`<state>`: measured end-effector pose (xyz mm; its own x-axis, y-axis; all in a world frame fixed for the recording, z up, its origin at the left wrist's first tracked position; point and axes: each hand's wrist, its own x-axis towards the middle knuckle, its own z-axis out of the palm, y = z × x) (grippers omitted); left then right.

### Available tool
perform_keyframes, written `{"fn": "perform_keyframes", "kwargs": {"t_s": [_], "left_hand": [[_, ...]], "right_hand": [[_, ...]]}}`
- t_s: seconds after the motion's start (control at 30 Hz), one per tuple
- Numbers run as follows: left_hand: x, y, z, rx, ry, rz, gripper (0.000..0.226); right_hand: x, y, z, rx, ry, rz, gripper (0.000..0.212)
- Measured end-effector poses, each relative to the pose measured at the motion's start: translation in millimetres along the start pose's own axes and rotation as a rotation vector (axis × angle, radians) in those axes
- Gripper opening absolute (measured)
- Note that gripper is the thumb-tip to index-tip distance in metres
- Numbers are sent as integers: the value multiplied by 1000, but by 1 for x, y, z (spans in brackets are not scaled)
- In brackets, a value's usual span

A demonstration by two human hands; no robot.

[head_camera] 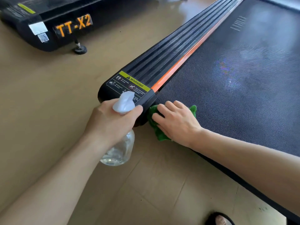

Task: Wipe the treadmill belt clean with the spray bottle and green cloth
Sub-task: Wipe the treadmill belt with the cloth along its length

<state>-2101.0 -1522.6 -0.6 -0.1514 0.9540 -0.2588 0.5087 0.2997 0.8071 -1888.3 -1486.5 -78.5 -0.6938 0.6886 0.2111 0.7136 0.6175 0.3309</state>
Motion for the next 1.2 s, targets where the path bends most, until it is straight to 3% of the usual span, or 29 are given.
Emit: {"fn": "perform_keyframes", "kwargs": {"t_s": [0.17, 0.3, 0.5, 0.73, 0.83, 0.9, 1.0, 1.07, 1.2], "left_hand": [[1, 6, 12, -5, -79, 26, 47], [2, 7, 16, 26, -96, 38, 47], [4, 2, 8, -18, -33, 10, 38], [3, 3, 7, -40, -61, 4, 47], [4, 6, 9, -50, -71, 13, 47], [5, 6, 9, -45, -68, 8, 47], [3, 3, 9, -47, -73, 4, 46], [4, 3, 9, -50, -76, 8, 46], [3, 4, 12, -52, -82, 19, 42]], "right_hand": [[-74, 11, -11, -39, -10, -126, 3], [-54, 12, -11, -27, -11, -146, 8], [30, 0, 2, 20, 58, -54, 13], [-74, 27, -19, 82, -34, -23, 19], [-61, 29, -14, 119, -25, -8, 20], [-22, 34, -1, 197, -7, 107, 23], [35, 53, 19, 328, -30, 483, 27], [48, 55, 26, 293, -46, 635, 27], [18, 28, 11, 275, -3, 505, 24]]}}
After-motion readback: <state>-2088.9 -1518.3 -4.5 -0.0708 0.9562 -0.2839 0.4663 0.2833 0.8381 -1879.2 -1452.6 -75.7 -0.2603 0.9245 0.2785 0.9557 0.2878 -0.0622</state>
